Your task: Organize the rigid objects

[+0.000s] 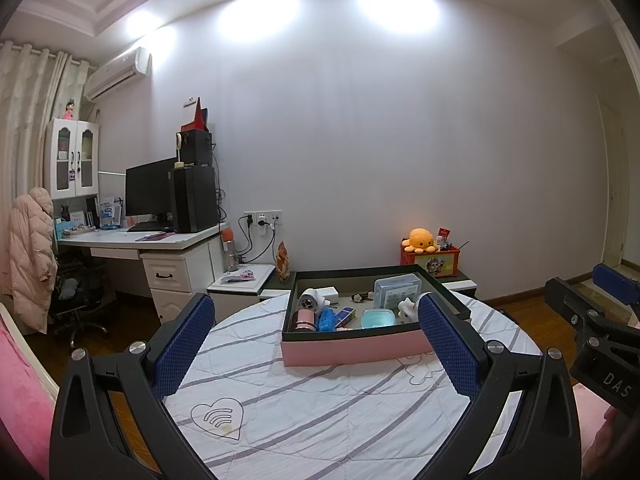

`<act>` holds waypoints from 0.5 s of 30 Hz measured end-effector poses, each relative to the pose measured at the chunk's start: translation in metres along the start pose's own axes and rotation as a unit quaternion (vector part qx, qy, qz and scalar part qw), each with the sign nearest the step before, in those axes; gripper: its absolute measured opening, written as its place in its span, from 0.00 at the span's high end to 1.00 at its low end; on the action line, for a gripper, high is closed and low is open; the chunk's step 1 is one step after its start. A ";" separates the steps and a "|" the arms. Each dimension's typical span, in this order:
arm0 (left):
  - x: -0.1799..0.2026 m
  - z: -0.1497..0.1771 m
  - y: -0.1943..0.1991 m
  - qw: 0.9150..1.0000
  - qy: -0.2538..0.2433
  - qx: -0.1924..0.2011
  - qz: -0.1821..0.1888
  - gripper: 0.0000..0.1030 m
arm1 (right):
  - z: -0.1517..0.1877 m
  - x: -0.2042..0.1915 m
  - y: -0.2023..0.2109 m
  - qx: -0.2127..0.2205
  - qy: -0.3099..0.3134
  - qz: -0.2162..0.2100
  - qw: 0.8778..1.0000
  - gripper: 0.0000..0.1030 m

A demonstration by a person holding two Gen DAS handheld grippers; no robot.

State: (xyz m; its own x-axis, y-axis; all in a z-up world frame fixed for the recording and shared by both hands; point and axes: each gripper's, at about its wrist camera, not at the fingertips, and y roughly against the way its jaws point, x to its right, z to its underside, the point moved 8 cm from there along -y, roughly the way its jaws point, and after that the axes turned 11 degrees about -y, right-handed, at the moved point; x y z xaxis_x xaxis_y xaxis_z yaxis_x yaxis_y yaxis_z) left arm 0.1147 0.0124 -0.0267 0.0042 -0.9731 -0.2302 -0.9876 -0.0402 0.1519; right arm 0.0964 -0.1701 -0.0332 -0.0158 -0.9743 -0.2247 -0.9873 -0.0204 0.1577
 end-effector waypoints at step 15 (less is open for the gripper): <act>0.000 0.000 0.000 1.000 -0.001 -0.001 0.000 0.00 | 0.000 -0.001 0.000 -0.003 0.000 0.002 1.000 0.17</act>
State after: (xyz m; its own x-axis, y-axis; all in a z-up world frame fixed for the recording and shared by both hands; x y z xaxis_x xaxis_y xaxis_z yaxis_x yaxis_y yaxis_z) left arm 0.1148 0.0127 -0.0262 0.0038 -0.9729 -0.2313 -0.9874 -0.0402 0.1531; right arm 0.0961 -0.1694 -0.0334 -0.0196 -0.9745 -0.2237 -0.9861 -0.0181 0.1652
